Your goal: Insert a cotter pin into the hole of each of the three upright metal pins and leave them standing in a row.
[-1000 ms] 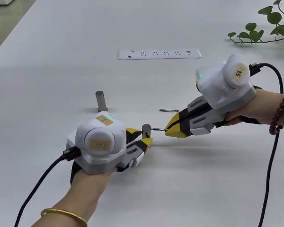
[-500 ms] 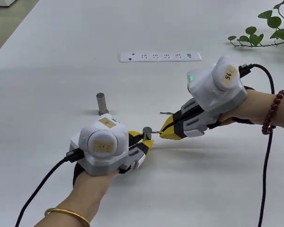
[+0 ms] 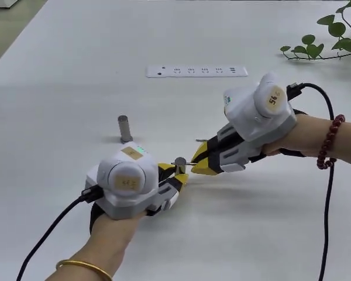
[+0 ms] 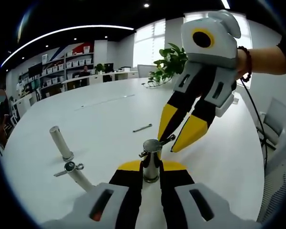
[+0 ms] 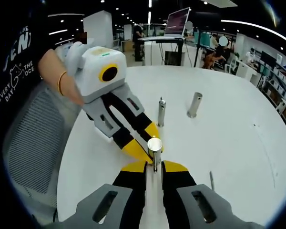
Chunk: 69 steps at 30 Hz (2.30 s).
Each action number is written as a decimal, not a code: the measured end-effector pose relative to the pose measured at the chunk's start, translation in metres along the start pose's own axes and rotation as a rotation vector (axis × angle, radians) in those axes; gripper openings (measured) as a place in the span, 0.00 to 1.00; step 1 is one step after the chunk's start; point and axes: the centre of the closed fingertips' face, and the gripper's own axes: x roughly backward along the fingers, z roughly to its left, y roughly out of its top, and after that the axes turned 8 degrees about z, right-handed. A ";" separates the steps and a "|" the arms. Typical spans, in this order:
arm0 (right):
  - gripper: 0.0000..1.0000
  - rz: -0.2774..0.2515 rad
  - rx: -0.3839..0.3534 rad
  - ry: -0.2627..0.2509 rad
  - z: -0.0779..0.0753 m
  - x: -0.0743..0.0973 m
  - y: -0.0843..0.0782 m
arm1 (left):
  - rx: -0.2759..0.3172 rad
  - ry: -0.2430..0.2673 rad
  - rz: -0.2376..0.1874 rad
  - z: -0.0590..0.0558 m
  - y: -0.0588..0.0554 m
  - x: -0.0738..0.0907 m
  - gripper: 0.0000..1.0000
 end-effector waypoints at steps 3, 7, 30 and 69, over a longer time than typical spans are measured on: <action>0.08 -0.004 -0.011 -0.009 0.004 0.005 0.001 | 0.005 0.001 -0.001 0.000 0.000 0.000 0.10; 0.07 0.009 0.003 -0.036 0.002 0.009 -0.005 | 0.008 0.004 -0.001 0.000 0.000 0.000 0.10; 0.00 -0.011 -0.006 -0.065 0.002 0.010 0.004 | 0.054 0.019 0.001 0.001 -0.001 0.000 0.11; 0.04 0.000 0.001 -0.076 0.004 0.001 0.009 | 0.038 -0.001 0.026 -0.004 -0.007 0.006 0.15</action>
